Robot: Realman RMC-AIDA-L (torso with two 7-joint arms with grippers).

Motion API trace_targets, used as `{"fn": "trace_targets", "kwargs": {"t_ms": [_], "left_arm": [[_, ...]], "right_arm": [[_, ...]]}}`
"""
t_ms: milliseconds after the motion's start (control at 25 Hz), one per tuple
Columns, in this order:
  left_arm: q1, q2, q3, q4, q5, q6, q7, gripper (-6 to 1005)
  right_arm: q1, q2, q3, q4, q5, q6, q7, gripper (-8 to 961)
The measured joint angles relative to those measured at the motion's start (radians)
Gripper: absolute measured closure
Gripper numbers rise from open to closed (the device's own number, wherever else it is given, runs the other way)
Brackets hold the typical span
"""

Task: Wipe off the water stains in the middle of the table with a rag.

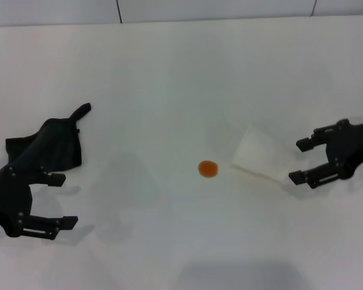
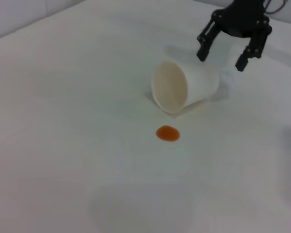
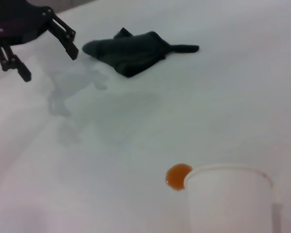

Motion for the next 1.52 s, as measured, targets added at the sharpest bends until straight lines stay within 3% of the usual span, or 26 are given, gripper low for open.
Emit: {"fn": "trace_targets", "kwargs": {"t_ms": [200, 240, 400, 720, 1520], "left_arm": [[-0.007, 0.002, 0.003, 0.003, 0.000, 0.016, 0.019, 112], [-0.009, 0.002, 0.005, 0.003, -0.001, 0.019, 0.022, 112], [-0.013, 0.003, 0.011, 0.004, -0.002, 0.021, 0.031, 112], [-0.018, 0.003, 0.022, 0.004, 0.000, 0.021, 0.043, 112], [-0.053, -0.005, 0.084, -0.007, 0.002, 0.000, 0.038, 112]], "right_arm": [[0.053, -0.002, -0.078, -0.086, -0.095, -0.007, 0.173, 159], [0.109, -0.001, -0.128, -0.102, -0.182, -0.024, 0.301, 159], [0.176, 0.001, -0.179, -0.104, -0.264, -0.047, 0.432, 160], [0.309, 0.002, -0.206, -0.091, -0.386, -0.112, 0.623, 160], [0.452, 0.013, -0.379, 0.004, -0.417, -0.087, 0.742, 96]]}}
